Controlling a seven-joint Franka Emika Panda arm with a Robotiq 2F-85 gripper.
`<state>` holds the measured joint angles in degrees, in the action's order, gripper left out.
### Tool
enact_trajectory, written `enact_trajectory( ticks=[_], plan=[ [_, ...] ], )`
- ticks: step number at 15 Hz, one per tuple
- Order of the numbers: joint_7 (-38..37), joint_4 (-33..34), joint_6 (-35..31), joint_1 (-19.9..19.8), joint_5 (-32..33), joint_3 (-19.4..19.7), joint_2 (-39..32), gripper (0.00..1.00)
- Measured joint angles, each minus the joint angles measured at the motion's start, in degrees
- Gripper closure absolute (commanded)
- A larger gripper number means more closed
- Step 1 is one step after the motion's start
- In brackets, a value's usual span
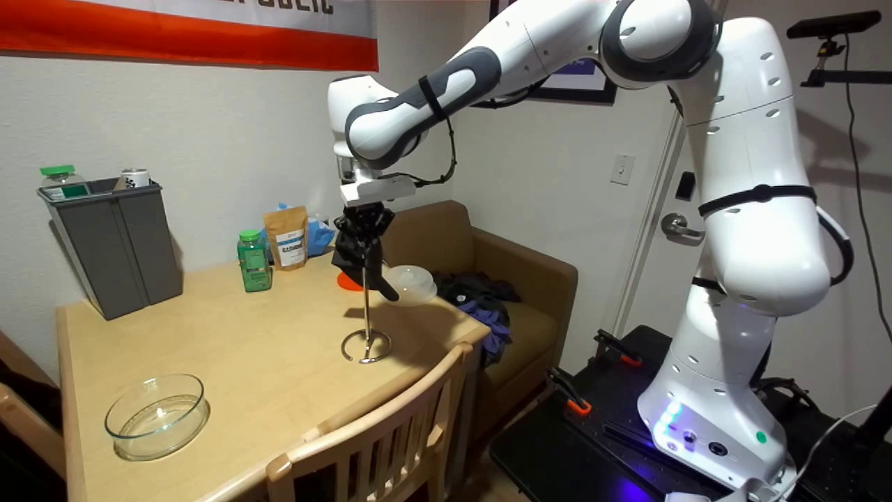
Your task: Pick up the cap from the table and put it on the metal stand.
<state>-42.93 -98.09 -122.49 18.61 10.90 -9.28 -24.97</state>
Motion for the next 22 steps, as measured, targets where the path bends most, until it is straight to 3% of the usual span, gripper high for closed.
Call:
enact_trajectory(
  ticks=[6,7,9,17,22],
  plan=[
    [0.0,0.0,0.3,0.0,-0.1,0.1,-0.3,0.99],
    [0.0,0.0,0.3,0.0,-0.2,0.2,-0.4,0.71],
    [0.2,0.0,0.3,0.0,-0.7,0.2,-0.5,0.64],
    [0.2,0.0,0.3,0.0,-1.1,0.4,0.0,0.03],
    [0.2,-0.3,0.4,0.6,-1.1,0.4,2.5,0.0]
  ],
)
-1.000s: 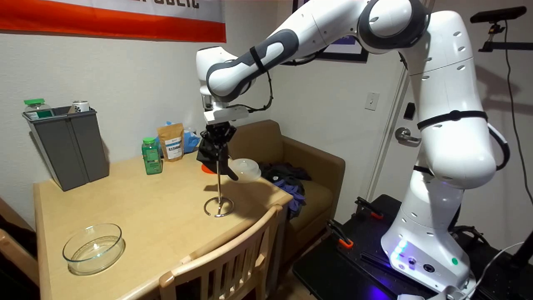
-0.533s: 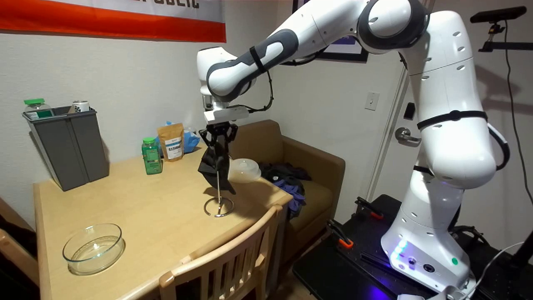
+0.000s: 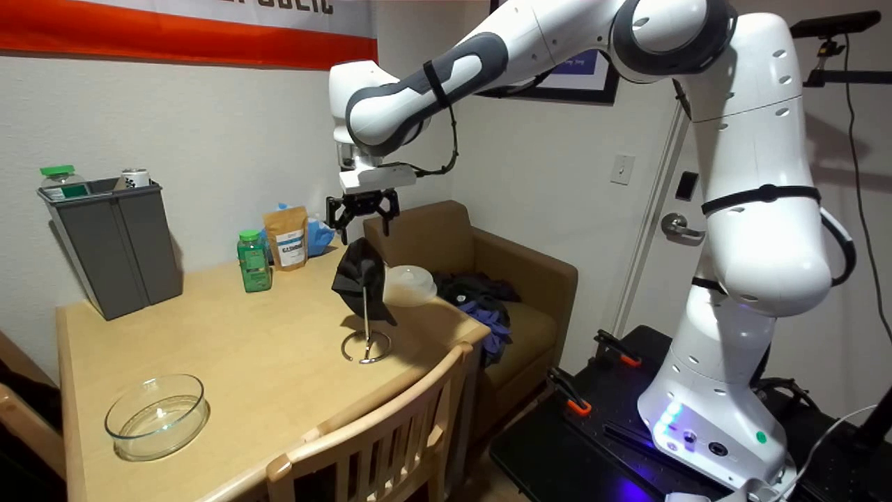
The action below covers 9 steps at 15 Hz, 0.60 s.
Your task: Pick up the cap from the table and put it on the metal stand.
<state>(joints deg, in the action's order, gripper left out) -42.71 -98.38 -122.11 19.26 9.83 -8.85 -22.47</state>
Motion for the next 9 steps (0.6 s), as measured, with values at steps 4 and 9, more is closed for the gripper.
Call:
enact_trajectory(
  ticks=[4,9],
  plan=[
    [-0.4,-2.0,1.9,1.4,0.0,0.0,3.4,0.0],
    [-1.3,-8.9,3.1,1.7,-2.3,-0.6,7.7,0.0]
  ],
)
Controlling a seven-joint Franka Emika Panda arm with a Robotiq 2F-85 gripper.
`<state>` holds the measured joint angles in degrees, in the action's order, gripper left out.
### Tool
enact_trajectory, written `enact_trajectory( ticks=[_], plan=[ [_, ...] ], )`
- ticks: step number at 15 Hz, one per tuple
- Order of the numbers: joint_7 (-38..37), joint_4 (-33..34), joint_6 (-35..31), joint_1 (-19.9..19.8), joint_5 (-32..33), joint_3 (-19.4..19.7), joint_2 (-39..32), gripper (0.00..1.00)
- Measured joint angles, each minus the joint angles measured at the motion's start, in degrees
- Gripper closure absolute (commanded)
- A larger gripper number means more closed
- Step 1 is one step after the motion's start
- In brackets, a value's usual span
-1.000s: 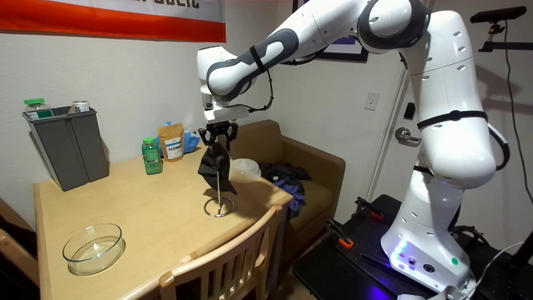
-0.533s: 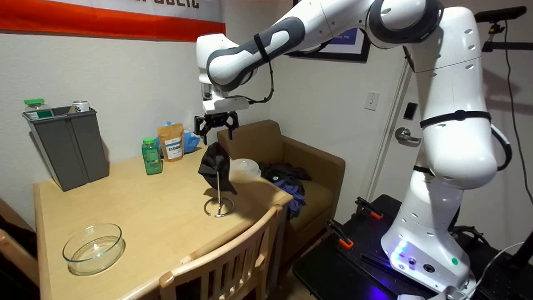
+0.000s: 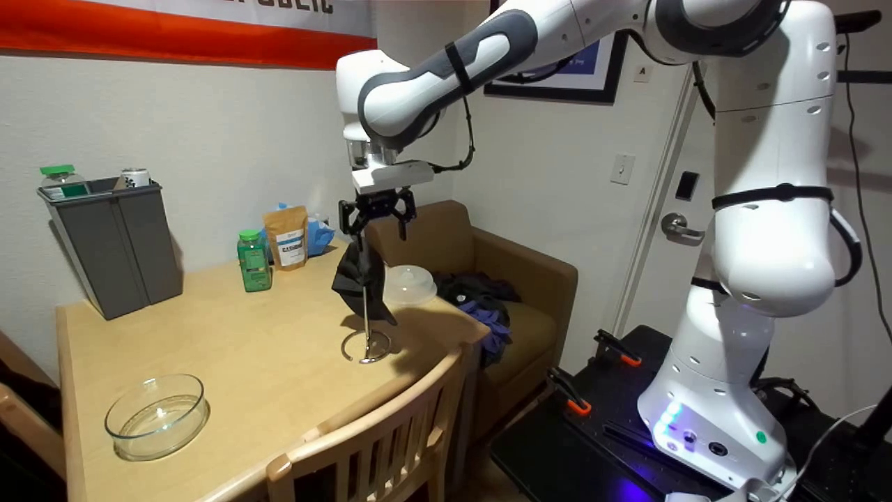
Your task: Pick up the cap from the table and put it on the metal stand.
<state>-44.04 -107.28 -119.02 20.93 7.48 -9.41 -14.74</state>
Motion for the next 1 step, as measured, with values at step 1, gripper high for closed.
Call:
enact_trajectory(
  ticks=[1],
  plan=[
    [0.1,-2.0,-0.1,-0.2,-1.8,-0.3,0.8,0.0]
  ],
)
